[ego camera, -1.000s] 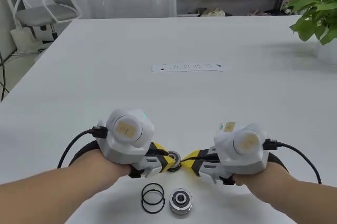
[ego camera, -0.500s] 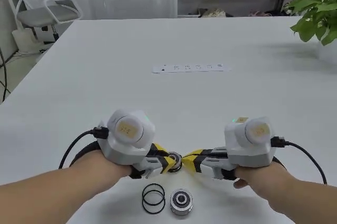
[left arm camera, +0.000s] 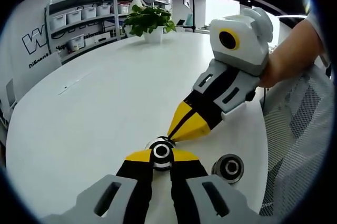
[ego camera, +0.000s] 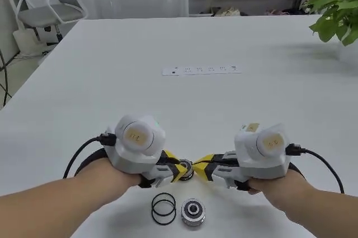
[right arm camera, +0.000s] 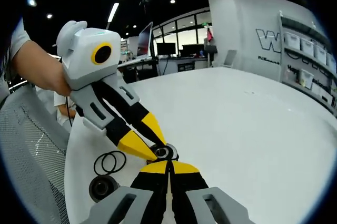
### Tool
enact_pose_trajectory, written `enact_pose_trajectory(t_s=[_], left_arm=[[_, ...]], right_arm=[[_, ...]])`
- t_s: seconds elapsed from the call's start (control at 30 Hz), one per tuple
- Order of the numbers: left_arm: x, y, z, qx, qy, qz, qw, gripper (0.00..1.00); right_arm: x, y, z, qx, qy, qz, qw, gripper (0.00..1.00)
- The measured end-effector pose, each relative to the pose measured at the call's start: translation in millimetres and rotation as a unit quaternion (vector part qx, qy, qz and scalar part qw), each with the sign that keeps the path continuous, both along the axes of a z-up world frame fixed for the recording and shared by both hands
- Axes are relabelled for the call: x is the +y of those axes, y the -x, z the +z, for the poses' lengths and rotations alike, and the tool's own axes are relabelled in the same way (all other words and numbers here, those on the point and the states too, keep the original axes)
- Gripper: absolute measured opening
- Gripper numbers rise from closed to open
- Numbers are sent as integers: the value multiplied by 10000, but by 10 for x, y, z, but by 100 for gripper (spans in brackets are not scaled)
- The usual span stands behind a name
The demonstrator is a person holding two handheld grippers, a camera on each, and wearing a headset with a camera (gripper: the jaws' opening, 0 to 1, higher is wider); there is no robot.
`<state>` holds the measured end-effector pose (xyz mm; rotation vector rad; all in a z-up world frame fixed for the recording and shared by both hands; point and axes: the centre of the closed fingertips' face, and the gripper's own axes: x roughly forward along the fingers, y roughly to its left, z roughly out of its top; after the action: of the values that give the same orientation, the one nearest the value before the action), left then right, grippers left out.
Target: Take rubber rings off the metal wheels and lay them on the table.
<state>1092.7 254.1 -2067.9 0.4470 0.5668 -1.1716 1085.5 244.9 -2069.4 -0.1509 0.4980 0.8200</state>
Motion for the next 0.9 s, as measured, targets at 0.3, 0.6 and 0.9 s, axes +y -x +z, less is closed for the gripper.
enact_pose_trajectory(t_s=[0.3, 0.6, 0.9], left_arm=[[-1, 1, 0, -1, -6, -17, 10000, 7], [1, 7, -2, -5, 27, -62, 10000, 7], [-1, 17, 1, -12, 53, -112, 9999, 7]], right_arm=[[7, -1, 8, -127, 124, 174, 9997, 0], [20, 21, 21, -128, 70, 389, 9991, 0], [38, 49, 34, -85, -4, 547, 9985, 0]])
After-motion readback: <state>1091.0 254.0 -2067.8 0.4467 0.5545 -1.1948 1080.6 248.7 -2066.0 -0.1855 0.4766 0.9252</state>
